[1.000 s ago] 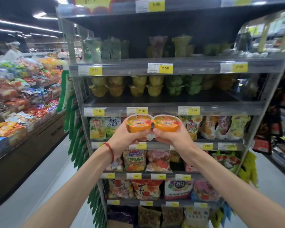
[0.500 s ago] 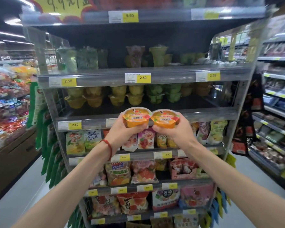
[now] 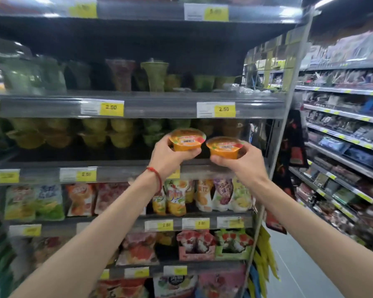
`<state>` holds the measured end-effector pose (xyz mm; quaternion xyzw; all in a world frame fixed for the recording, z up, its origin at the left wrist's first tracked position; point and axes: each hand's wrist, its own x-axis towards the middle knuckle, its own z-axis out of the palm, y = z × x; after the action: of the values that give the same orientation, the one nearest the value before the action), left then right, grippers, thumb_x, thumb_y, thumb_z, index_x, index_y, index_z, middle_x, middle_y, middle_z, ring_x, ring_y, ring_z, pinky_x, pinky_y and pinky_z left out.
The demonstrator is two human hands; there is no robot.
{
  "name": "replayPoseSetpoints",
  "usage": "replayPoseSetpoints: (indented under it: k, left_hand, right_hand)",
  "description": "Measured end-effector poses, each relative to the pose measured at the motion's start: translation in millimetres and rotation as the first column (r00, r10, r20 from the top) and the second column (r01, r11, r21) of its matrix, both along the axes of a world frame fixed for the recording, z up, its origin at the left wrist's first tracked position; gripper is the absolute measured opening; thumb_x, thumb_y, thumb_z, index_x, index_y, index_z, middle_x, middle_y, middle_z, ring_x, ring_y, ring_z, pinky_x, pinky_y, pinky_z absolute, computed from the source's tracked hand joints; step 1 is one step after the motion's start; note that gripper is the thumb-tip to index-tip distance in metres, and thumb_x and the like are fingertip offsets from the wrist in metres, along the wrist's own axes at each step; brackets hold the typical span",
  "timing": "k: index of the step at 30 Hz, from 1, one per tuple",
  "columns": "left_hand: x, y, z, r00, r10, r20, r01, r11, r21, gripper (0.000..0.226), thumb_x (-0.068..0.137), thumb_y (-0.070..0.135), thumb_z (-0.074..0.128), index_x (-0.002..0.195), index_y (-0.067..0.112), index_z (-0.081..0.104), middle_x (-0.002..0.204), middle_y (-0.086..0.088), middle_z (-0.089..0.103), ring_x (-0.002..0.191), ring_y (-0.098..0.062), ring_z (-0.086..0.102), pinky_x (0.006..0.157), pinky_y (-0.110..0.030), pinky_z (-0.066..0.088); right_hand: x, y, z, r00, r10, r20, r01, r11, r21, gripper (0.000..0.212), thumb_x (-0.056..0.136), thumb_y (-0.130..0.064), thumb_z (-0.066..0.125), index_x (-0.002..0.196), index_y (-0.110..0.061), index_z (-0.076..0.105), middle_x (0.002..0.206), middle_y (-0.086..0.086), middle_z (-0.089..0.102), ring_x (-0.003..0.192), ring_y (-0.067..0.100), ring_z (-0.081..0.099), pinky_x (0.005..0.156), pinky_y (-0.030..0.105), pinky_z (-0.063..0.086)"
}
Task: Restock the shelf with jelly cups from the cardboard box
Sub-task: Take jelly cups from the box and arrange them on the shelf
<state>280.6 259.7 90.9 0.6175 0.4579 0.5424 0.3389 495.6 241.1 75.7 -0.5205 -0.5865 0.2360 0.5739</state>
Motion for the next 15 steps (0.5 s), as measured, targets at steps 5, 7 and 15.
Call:
replayPoseSetpoints:
  k: [5, 7, 15]
  left_hand:
    - [53.5, 37.5, -1.6, 0.988, 0.140, -0.065, -0.143, 0.989, -0.047, 0.074, 0.040, 0.069, 0.086, 0.099, 0.027, 0.073, 0.096, 0.012, 0.075, 0.096, -0.009, 0.069, 0.094, -0.039, 0.054]
    - [65.7, 49.1, -4.9, 0.970, 0.189, -0.155, -0.197, 0.980, -0.038, 0.074, 0.038, 0.080, 0.077, 0.096, 0.034, 0.074, 0.095, 0.016, 0.074, 0.097, -0.009, 0.068, 0.093, -0.039, 0.054]
    - [90.7, 56.9, -9.1, 0.770, 0.326, -0.548, -0.341, 0.937, 0.077, 0.083, 0.052, 0.086, 0.062, 0.117, 0.035, 0.057, 0.116, 0.006, 0.069, 0.110, -0.022, 0.064, 0.097, -0.042, 0.049]
  right_hand:
    - [55.7, 38.7, 1.4, 0.995, -0.076, 0.065, 0.077, 0.997, -0.010, 0.065, 0.052, -0.053, 0.097, 0.108, -0.026, 0.076, 0.095, -0.013, 0.079, 0.092, 0.002, 0.074, 0.093, 0.036, 0.059]
    - [66.5, 48.5, 2.2, 0.993, -0.084, 0.081, 0.085, 0.996, -0.006, 0.063, 0.051, -0.055, 0.096, 0.106, -0.028, 0.077, 0.094, -0.015, 0.079, 0.093, 0.002, 0.074, 0.093, 0.037, 0.059]
    - [78.2, 62.7, -12.9, 0.991, -0.123, 0.044, 0.125, 0.991, -0.040, 0.039, 0.066, -0.047, 0.091, 0.100, -0.032, 0.079, 0.091, -0.015, 0.078, 0.091, 0.001, 0.071, 0.088, 0.031, 0.058]
